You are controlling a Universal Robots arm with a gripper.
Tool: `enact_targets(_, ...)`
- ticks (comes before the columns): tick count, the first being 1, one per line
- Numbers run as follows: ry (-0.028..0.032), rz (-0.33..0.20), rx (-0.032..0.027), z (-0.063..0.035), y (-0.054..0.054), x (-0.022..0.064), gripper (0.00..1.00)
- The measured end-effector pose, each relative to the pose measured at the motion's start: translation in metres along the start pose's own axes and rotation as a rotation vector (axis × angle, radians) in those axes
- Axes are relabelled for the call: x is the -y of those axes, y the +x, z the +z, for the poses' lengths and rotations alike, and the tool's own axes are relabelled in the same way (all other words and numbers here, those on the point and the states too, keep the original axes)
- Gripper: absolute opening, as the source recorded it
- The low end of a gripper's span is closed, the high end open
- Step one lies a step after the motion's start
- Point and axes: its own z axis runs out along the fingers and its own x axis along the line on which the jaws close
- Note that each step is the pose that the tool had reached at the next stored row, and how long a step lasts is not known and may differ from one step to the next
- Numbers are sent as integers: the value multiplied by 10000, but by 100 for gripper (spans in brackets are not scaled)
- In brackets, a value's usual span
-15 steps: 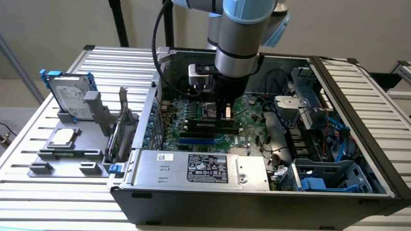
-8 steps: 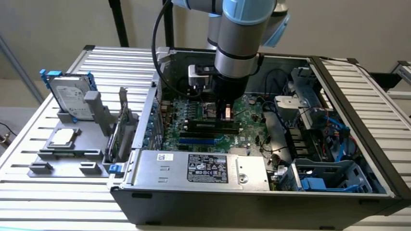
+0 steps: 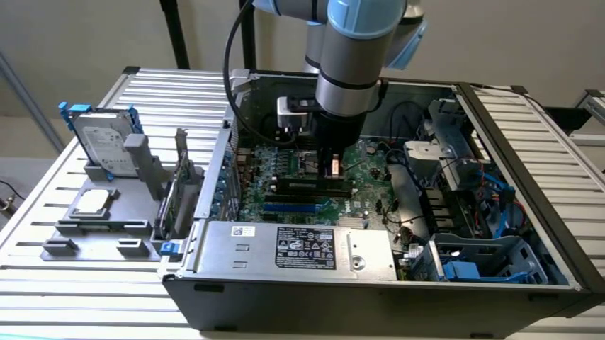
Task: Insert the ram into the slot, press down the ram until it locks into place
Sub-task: 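Insert the ram into the slot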
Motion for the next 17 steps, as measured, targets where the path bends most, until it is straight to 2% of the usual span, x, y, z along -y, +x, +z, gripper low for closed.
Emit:
enact_targets(10, 2, 0, 0, 29, 0, 1, 13)
enact_targets(12, 0, 0, -2, 30, 1, 1, 15)
enact_targets(13, -1, -1, -1, 30, 1, 1, 22)
enact_targets(14, 0, 0, -1, 28, 0, 1, 22)
enact_targets(17, -4, 2, 3, -39, 0, -2, 22)
